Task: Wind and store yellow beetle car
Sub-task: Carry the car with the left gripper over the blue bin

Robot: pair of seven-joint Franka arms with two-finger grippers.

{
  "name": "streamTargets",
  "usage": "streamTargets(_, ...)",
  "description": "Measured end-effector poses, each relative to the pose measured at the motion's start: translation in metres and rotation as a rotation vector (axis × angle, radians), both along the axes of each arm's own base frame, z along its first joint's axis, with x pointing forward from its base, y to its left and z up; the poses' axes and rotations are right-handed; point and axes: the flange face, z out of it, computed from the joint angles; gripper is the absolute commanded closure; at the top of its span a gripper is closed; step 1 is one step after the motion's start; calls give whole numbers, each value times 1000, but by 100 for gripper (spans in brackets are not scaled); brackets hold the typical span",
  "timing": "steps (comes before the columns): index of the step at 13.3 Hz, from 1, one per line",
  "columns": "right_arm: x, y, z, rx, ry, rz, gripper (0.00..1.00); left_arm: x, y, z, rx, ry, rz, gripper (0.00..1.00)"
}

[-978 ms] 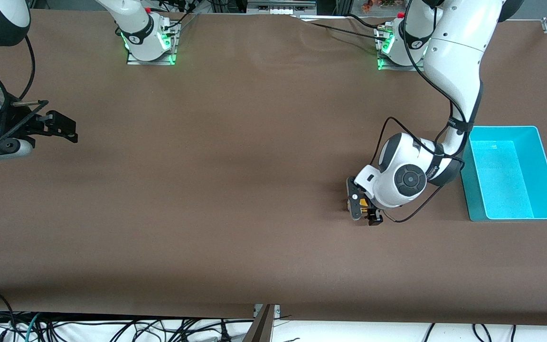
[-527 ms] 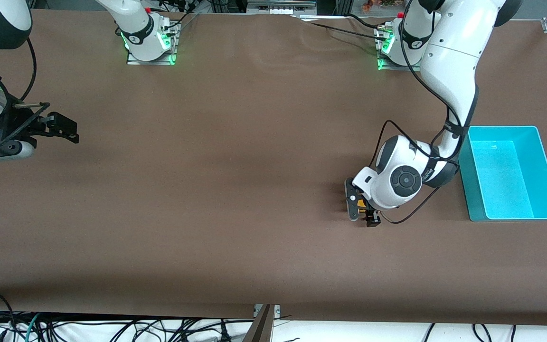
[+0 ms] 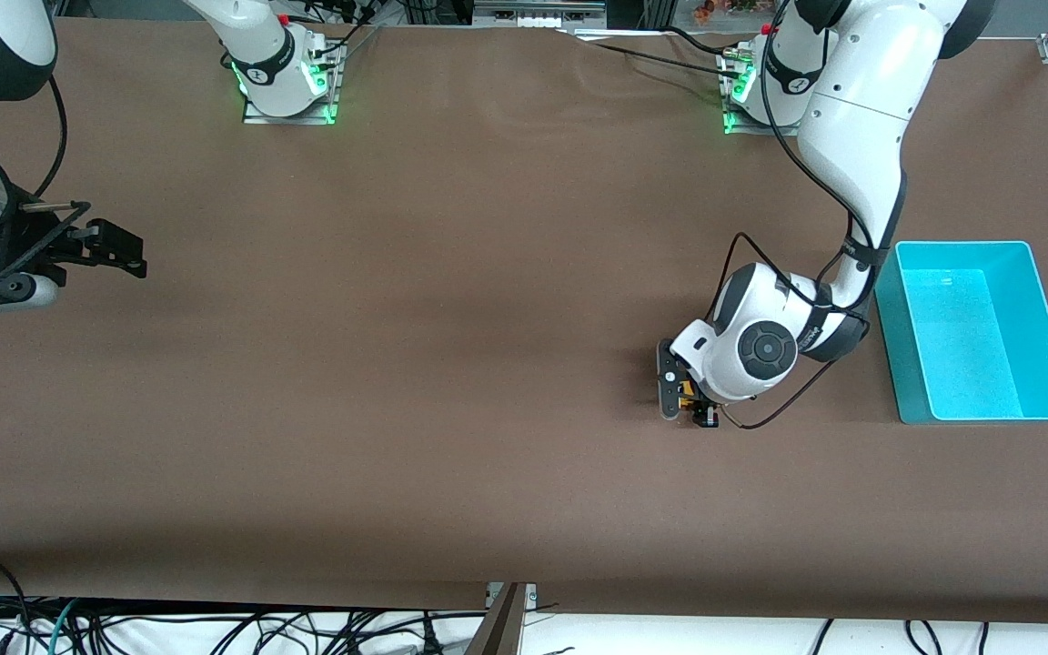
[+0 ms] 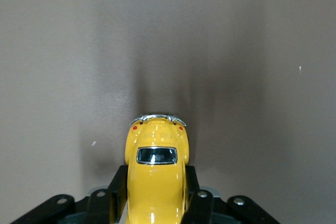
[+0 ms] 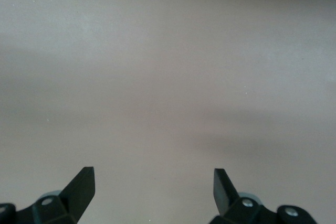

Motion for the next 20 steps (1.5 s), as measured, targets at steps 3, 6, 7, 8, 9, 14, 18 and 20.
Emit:
streamTargets(3, 0, 0, 0, 0, -1, 0, 0, 3, 6, 37, 16, 30, 7, 91)
streamTargets(6, 0, 1, 1, 1, -4, 2, 0, -4, 38, 112, 65, 129, 41, 91)
streamTargets(7, 0, 1, 1, 1, -4, 2, 0, -10, 58, 137, 79, 176, 52, 90)
streamTargets(8, 0, 2, 1, 1, -4, 2, 0, -16, 84, 161, 88, 221, 54, 90)
streamTargets(9, 0, 2, 1, 1, -4, 3, 0, -21, 114, 179, 92, 260, 48, 90)
streamTargets(14, 0, 2, 1, 1, -5, 4, 0, -39, 285, 171, 89, 377, -14, 90)
streamTargets(18, 0, 3, 1, 1, -5, 6, 0, -65, 394, 121, 41, 337, -17, 90)
streamTargets(20, 0, 4, 1, 1, -5, 6, 0, -74, 438, 89, 33, 289, -21, 88)
